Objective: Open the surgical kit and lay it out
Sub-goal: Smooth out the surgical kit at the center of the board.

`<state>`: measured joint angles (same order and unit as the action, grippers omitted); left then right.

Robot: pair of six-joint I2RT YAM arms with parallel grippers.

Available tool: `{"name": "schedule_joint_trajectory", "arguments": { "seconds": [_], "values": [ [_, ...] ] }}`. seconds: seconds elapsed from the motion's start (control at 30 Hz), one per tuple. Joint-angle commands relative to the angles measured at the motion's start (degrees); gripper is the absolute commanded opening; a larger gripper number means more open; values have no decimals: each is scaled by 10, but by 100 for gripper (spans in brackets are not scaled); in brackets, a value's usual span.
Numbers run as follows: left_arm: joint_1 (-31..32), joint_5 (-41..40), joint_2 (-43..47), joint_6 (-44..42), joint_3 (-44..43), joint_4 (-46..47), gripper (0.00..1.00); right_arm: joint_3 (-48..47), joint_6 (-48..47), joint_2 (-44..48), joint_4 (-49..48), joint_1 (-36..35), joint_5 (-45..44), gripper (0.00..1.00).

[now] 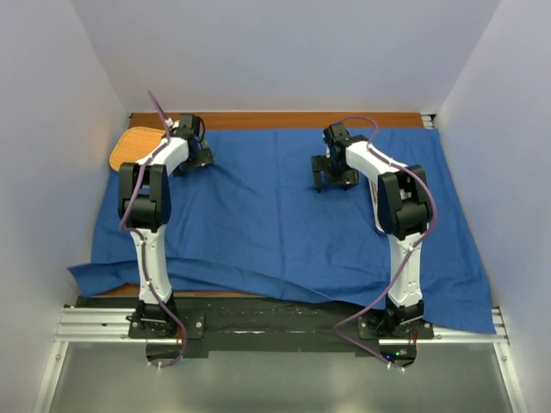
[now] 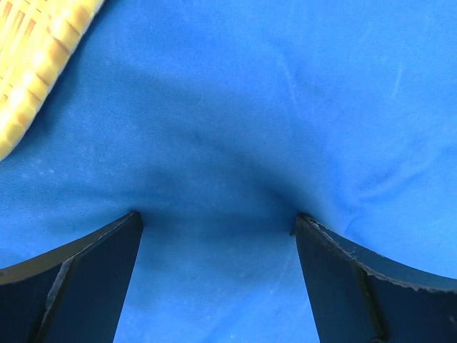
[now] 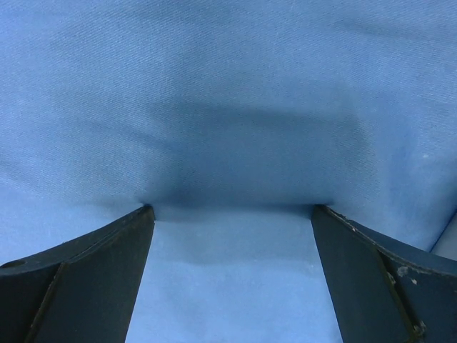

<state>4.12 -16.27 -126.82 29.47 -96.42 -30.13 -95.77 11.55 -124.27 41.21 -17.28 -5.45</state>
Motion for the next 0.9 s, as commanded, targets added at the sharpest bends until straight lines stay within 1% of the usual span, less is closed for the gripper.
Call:
{"name": "schedule_joint_trajectory", "arguments": {
  "seconds": [0.0,0.03,0.1,0.13,0.23,0.27,0.3,0.37,0.53,0.63,0.73,0.77,0.8,0.83,0.87],
  "values": [
    [-8,12,-125,-1,-77,-59,92,-63,5,-95,-10,21,-4,98],
    [-8,15,-137,-1,-116,-63,91,-77,5,-103,-4,23,0,98],
    [-9,22,-169,-5,-153,-75,90,-114,4,-127,-2,29,4,97],
    [-10,24,-182,-5,-190,-78,90,-128,1,-136,0,32,4,97],
    [-13,36,-221,-2,-258,-94,89,-191,-6,-173,18,43,8,97],
    [-13,40,-227,-1,-270,-96,89,-225,-10,-181,22,44,9,97],
    [-14,43,-232,1,-278,-92,89,-239,-14,-194,25,48,8,97],
    [-14,48,-229,1,-279,-78,89,-267,-18,-204,23,52,8,98],
    [-16,54,-222,-6,-277,-45,89,-295,-22,-218,9,66,29,98],
    [-17,56,-206,-13,-276,-49,93,-295,-31,-203,-2,66,53,98],
    [-17,51,-150,-28,-251,-51,96,-260,-33,-151,-22,65,71,98],
    [-17,41,-108,-30,-239,-50,96,-230,-33,-109,-29,65,82,98],
    [-17,37,-84,-33,-223,-47,96,-212,-31,-86,-36,64,87,99],
    [-16,33,-57,-34,-183,-43,97,-175,-27,-61,-51,63,93,98],
    [-16,25,-8,-34,-161,-35,97,-154,-25,-17,-55,62,102,98]
  ]
}}
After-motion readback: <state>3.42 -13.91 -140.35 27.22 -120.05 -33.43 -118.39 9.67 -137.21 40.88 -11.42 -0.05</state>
